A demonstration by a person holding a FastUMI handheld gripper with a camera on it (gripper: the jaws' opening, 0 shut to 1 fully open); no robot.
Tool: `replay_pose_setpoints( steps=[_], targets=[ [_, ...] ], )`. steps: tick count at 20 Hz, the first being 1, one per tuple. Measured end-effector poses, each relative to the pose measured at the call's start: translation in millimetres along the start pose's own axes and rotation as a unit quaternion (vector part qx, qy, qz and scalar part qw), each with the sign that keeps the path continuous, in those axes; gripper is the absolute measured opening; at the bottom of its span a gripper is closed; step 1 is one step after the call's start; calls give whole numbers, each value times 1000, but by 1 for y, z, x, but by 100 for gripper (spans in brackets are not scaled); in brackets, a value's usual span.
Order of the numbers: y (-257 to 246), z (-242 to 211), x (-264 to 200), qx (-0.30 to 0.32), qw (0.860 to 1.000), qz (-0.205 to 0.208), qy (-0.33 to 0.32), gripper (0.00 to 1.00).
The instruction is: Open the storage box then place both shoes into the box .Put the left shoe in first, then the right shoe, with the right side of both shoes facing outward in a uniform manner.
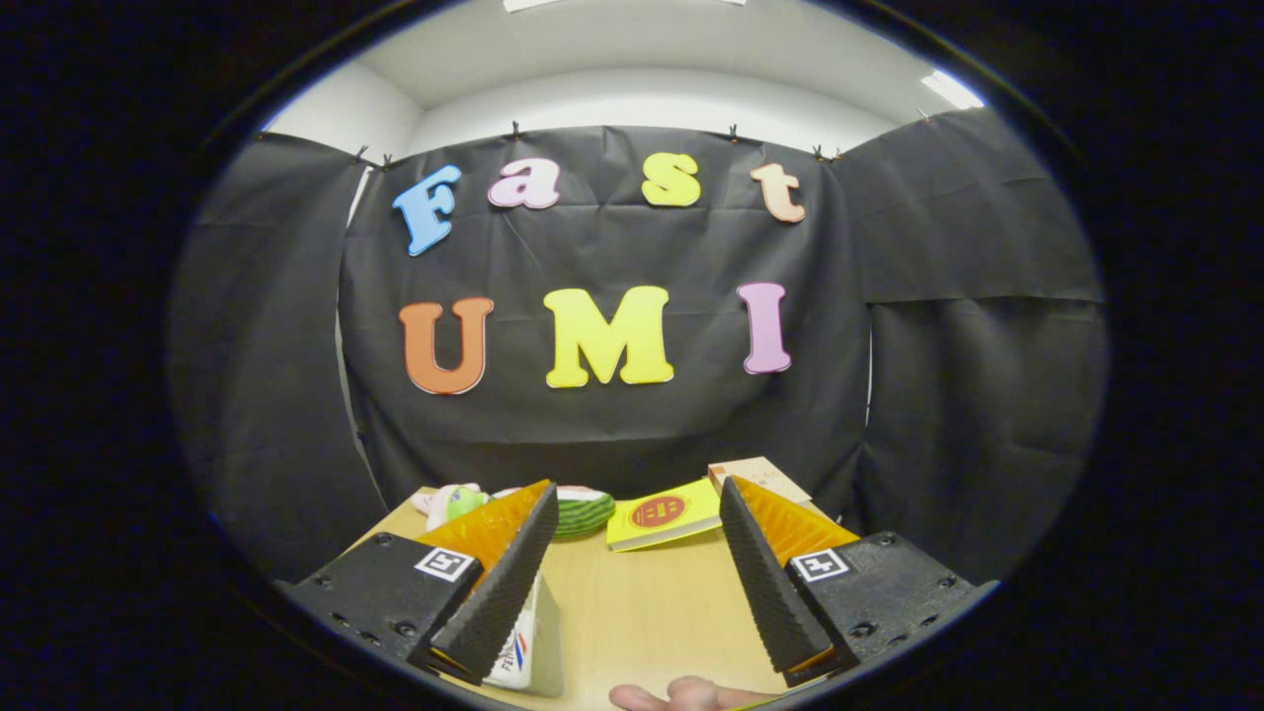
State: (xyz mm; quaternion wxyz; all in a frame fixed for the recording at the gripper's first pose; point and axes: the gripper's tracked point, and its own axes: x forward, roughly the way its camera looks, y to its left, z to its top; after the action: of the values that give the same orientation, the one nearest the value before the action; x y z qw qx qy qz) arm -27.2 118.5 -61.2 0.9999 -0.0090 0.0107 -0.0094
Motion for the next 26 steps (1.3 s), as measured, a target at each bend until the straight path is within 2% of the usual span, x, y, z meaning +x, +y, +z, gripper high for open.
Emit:
replay_pose_setpoints(
  steps=[6, 26],
  targets=[
    [9, 1, 2, -1, 1000, 27, -4, 100],
    [0, -2, 4, 11, 1000, 4, 6, 100]
  ],
)
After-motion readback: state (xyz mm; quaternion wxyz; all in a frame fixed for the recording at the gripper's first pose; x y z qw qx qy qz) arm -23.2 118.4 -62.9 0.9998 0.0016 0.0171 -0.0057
